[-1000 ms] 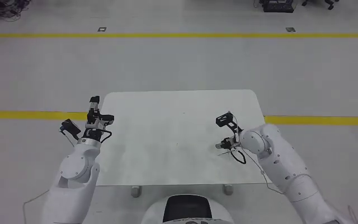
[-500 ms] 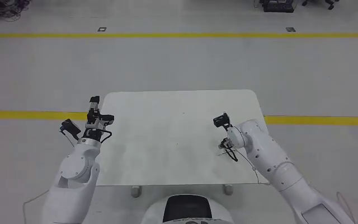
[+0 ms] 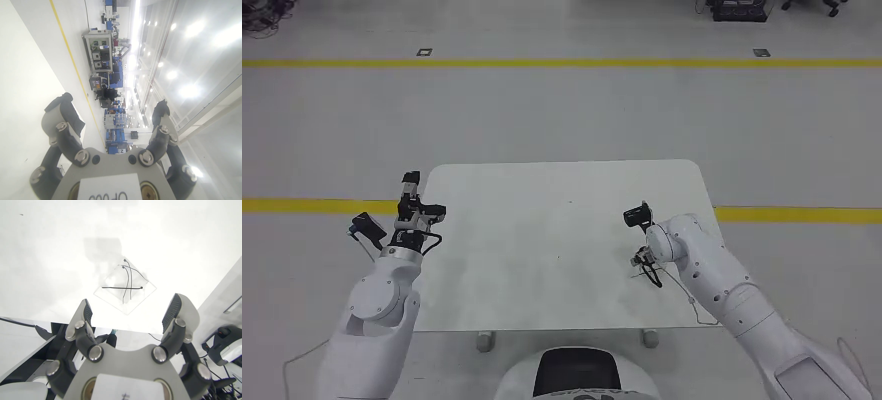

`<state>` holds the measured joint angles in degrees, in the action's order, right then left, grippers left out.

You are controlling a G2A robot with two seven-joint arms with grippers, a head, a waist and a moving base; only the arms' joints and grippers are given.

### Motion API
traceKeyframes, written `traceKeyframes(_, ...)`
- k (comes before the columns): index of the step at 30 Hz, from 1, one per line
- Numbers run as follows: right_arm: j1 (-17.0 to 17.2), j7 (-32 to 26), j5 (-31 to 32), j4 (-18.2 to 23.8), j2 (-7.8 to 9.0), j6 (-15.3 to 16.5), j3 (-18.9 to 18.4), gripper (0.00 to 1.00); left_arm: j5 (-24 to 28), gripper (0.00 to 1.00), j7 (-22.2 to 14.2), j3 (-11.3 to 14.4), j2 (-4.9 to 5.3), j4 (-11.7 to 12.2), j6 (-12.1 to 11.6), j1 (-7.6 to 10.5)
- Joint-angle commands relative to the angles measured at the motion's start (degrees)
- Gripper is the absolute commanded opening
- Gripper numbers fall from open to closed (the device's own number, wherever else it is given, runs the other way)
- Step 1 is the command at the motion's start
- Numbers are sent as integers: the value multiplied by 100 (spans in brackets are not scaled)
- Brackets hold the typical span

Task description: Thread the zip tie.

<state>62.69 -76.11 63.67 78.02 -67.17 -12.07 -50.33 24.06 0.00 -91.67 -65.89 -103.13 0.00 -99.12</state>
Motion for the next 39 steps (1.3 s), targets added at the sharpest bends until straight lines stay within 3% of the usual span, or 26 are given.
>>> traceKeyframes(1, -37, 89, -97, -99, -31, 86, 35, 100, 0, 100, 0, 0, 0, 0, 0, 0)
traceKeyframes(9, -37, 89, -97, -99, -31, 86, 35, 100, 0, 100, 0, 0, 0, 0, 0, 0)
traceKeyframes(14, 89, 341, -869, -187, -10, 337, -332, 100, 0, 100, 0, 0, 0, 0, 0, 0)
traceKeyframes(18, 180, 362, -1120, -78, 32, 504, -553, 100, 0, 100, 0, 0, 0, 0, 0, 0)
traceKeyframes(39, 266, 743, -1109, -261, 14, 614, -511, 100, 0, 100, 0, 0, 0, 0, 0, 0)
